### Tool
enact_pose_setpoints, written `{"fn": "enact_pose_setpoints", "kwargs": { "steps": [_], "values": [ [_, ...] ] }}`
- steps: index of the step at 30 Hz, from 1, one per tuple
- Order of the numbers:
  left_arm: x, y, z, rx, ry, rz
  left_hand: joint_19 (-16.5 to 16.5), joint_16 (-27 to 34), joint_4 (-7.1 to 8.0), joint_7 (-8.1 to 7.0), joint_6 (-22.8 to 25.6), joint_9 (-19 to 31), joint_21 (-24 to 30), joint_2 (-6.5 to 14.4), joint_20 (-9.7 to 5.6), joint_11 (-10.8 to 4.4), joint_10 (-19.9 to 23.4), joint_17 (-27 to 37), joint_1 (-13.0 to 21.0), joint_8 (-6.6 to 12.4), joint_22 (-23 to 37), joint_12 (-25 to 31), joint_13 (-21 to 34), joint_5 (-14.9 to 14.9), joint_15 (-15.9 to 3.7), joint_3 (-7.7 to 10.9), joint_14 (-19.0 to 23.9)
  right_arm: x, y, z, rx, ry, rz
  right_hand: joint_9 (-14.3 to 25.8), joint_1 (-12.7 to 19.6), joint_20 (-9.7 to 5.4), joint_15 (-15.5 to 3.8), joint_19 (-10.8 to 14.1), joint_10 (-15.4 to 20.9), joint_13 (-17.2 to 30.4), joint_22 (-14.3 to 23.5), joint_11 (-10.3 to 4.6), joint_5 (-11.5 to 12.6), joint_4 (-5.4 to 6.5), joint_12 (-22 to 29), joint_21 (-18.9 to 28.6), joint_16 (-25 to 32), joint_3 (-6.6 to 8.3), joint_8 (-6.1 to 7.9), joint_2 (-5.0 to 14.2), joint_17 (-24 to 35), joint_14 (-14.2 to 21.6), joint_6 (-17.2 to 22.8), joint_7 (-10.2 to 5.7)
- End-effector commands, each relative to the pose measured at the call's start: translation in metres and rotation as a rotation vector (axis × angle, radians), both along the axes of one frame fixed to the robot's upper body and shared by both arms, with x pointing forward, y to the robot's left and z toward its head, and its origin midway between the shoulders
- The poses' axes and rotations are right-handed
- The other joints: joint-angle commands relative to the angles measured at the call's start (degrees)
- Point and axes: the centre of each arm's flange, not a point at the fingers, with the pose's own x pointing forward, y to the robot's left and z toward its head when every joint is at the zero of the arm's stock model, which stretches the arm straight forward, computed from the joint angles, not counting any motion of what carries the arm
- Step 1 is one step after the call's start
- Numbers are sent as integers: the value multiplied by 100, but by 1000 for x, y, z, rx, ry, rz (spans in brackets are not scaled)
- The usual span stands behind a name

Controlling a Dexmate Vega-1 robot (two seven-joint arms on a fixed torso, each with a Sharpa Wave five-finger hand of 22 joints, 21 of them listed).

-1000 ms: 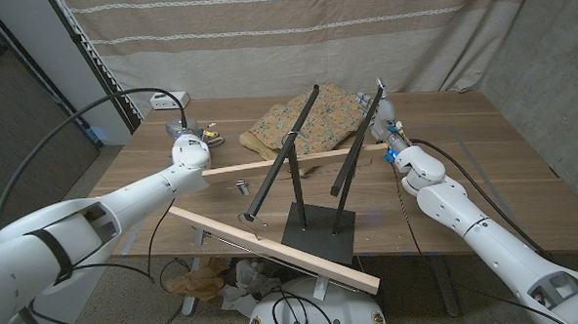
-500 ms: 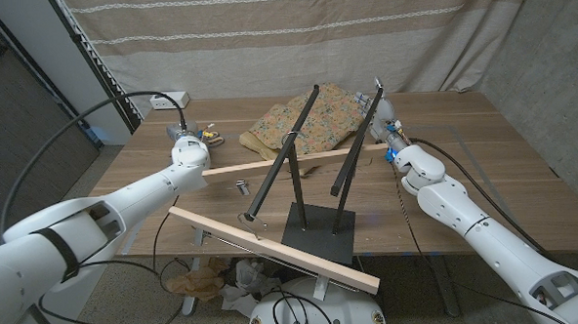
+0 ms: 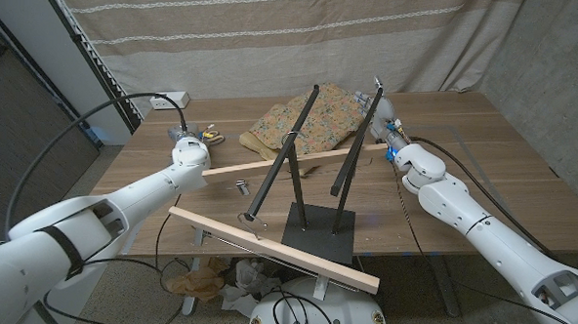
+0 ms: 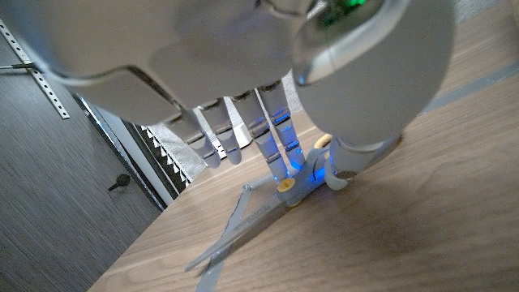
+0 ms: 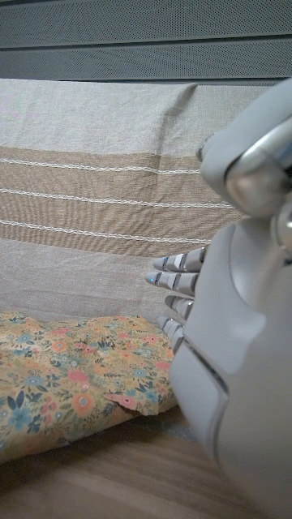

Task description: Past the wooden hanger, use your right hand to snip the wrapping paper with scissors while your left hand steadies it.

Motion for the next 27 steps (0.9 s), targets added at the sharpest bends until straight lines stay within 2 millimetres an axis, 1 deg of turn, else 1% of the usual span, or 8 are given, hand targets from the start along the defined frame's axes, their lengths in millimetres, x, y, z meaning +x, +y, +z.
{"fn": "enact_pose_setpoints", "kwargs": {
  "steps": [1, 3, 11, 12, 24, 25, 27],
  "values": [
    [4, -1, -8, -4, 50, -25, -17, 32, 22, 5, -27, 2, 23, -9, 0, -6, 21, 28, -58, -43, 21, 16, 34, 27, -969, -1, 40, -1, 3, 0, -9, 5, 4, 22, -11, 59, 37, -11, 35, 25, 8, 13, 34, -2, -6, 21, 2, -47, -23, 51, 17, 12, -42, 6],
    [5, -1, -10, -6, 57, -29, -23, 29, 32, 11, -88, -17, 22, -36, 6, -5, 29, 29, -105, -84, 22, 19, 45, 32, -962, -21, 33, -1, 3, 0, -10, 5, 6, 22, -11, 59, 41, -11, 34, 25, 8, 12, 34, -2, -8, 21, 1, -48, -24, 52, 17, 8, -42, 3],
    [7, -4, -18, -8, 87, -36, -29, 44, 47, 13, -107, -32, 21, -41, 9, -7, 67, 32, -150, -103, 24, 30, 56, 40, -963, -32, 68, 0, 5, 1, -10, 9, 9, 23, -11, 68, 49, -21, 30, 25, 8, 13, 33, -2, -15, 18, -2, -51, -26, 60, 17, 0, -39, 0],
    [7, -4, -19, -6, 87, -36, -31, 65, 77, 15, -58, -76, 23, -38, 13, -8, 236, 39, -251, -114, 25, 86, 92, 67, -971, -47, 117, 0, 5, 1, -10, 9, 11, 23, -11, 67, 52, -21, 29, 25, 8, 11, 33, -2, -16, 18, -2, -52, -27, 61, 18, 0, -42, -5],
    [9, -7, -31, -17, 102, -53, -43, 59, 72, 17, 13, -97, 20, -41, 33, -5, 231, 38, -270, -104, 25, 78, 102, 81, -972, -46, 111, 2, 10, 1, -14, 13, 23, 23, -10, 108, 82, -27, 38, 26, 9, 12, 32, -3, -21, 17, -2, -59, -38, 68, 18, -4, -60, -16],
    [9, -7, -33, -19, 99, -55, -23, 89, 69, 7, 105, -134, 29, -41, 17, -7, 243, 37, -300, -98, 25, 66, 103, 98, -980, -44, 204, 2, 10, 1, -14, 15, 24, 23, -10, 113, 82, -27, 37, 26, 9, 11, 32, -3, -22, 17, -2, -59, -39, 69, 18, -5, -61, -13],
    [9, -8, -37, -19, 98, -59, 2, 93, 67, 11, 112, -144, 39, -40, 13, -7, 253, 36, -305, -103, 25, 62, 97, 101, -981, -42, 221, 2, 10, 1, -18, 14, 23, 23, -10, 118, 87, -27, 34, 27, 9, 11, 32, -3, -25, 17, -3, -60, -40, 70, 18, -7, -64, -16]
  ]
}}
